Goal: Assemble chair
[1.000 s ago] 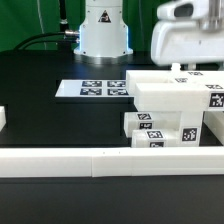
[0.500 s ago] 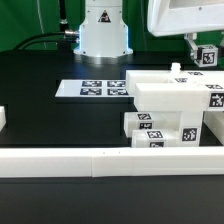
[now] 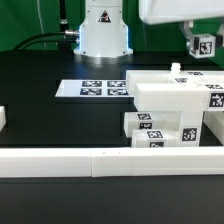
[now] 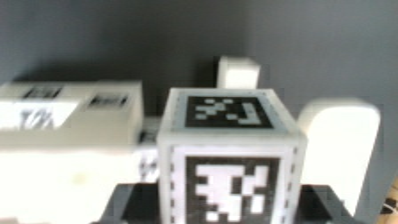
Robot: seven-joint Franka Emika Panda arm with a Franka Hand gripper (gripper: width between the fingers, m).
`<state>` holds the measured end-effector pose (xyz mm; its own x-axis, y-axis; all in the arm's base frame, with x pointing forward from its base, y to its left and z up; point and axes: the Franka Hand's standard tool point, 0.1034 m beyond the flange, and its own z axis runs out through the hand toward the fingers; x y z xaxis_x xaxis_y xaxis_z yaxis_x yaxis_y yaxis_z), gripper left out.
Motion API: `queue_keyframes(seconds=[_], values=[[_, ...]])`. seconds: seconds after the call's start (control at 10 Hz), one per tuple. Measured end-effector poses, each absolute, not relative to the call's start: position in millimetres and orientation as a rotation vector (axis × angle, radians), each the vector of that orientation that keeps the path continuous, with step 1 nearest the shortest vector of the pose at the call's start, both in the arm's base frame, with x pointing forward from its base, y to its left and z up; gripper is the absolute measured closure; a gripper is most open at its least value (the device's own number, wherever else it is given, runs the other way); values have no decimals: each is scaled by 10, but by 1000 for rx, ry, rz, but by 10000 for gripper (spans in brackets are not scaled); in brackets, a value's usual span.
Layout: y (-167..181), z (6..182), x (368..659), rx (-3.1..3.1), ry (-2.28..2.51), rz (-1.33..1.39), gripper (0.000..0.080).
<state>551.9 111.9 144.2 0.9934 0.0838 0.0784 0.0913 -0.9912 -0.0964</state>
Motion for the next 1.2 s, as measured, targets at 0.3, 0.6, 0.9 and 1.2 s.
queue_keyframes(seconds=[0.3, 0.6, 0.9, 1.2], values=[[1074, 1458, 5718, -3060, -186, -86, 517], [990, 1429, 5768, -3075, -309, -93, 517], [816, 1532, 6200, -3068, -479, -150, 517], [841, 1477, 6197, -3079, -464, -141, 515]])
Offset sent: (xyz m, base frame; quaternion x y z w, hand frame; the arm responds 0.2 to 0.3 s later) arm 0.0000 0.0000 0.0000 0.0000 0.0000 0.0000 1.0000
